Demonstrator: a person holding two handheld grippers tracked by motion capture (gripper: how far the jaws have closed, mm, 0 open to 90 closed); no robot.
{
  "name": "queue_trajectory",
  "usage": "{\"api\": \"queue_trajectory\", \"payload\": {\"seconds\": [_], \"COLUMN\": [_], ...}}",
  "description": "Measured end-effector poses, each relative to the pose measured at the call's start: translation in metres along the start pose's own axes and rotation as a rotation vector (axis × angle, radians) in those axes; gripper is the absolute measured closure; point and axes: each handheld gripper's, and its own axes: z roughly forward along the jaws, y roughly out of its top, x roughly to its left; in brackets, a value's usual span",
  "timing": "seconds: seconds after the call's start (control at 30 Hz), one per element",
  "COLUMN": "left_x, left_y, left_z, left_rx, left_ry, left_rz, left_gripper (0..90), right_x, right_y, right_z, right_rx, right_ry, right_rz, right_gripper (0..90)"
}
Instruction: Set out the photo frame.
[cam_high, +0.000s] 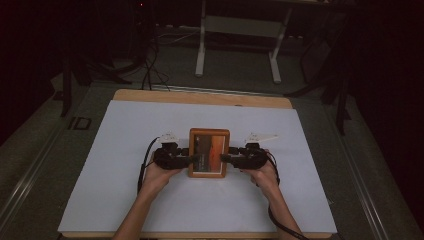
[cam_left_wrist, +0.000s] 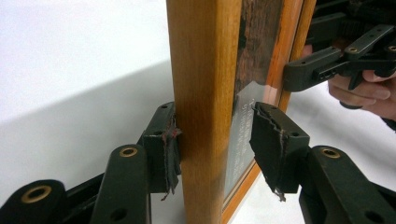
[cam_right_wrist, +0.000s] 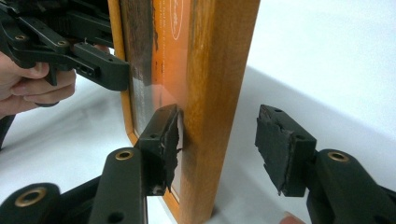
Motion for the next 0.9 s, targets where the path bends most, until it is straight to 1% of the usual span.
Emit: {"api": "queue_trajectory", "payload": {"seconds": [0.13, 0.33, 0.43, 0.47, 0.53, 0.57, 0.67, 0.7, 0.73, 0.77, 0.8, 0.83, 0.9], "left_x": [0.001, 0.001, 0.002, 0.002, 0.003, 0.003, 0.004, 0.005, 0.005, 0.006, 0.006, 0.005, 0.004], "left_y": [-0.001, -0.001, -0.002, -0.002, -0.002, -0.002, -0.002, -0.001, -0.001, 0.0, 0.0, 0.0, 0.001], "left_z": [-0.001, -0.002, -0.001, -0.001, -0.001, -0.002, -0.005, -0.011, -0.011, -0.017, -0.017, -0.02, -0.031], "left_rx": [0.005, 0.016, 0.015, 0.023, 0.024, 0.017, 0.011, -0.002, -0.002, -0.009, -0.009, -0.013, -0.016], "left_ry": [-0.009, -0.022, -0.018, 0.009, 0.012, 0.023, 0.025, 0.028, 0.028, 0.035, 0.035, 0.043, 0.08], "left_rz": [-0.01, -0.007, -0.008, -0.005, -0.004, -0.005, -0.006, -0.009, -0.009, -0.009, -0.009, -0.005, 0.013], "left_gripper": [53.5, 54.4, 52.4, 49.6, 48.1, 47.6, 47.0, 46.8, 46.3, 45.9, 45.4, 45.4, 43.9], "right_x": [0.0, -0.002, -0.001, 0.0, 0.0, 0.001, 0.003, 0.004, 0.004, 0.006, 0.006, 0.006, 0.007], "right_y": [0.0, -0.001, -0.002, -0.003, -0.003, -0.003, -0.002, -0.001, -0.001, 0.0, 0.0, 0.0, -0.002], "right_z": [-0.001, -0.002, -0.001, -0.001, -0.002, -0.003, -0.006, -0.009, -0.009, -0.015, -0.015, -0.019, -0.031], "right_rx": [-0.001, -0.003, 0.005, 0.008, 0.009, 0.009, 0.011, 0.01, 0.01, 0.011, 0.011, 0.011, 0.014], "right_ry": [-0.004, -0.014, -0.012, -0.006, -0.004, -0.001, -0.004, -0.005, -0.005, -0.014, -0.014, -0.018, -0.037], "right_rz": [0.0, 0.005, 0.003, -0.002, -0.005, -0.007, -0.019, -0.026, -0.026, -0.037, -0.037, -0.041, -0.052], "right_gripper": [48.7, 48.9, 48.8, 47.4, 46.9, 46.9, 46.5, 46.4, 46.4, 46.1, 46.1, 45.9, 45.0]}}
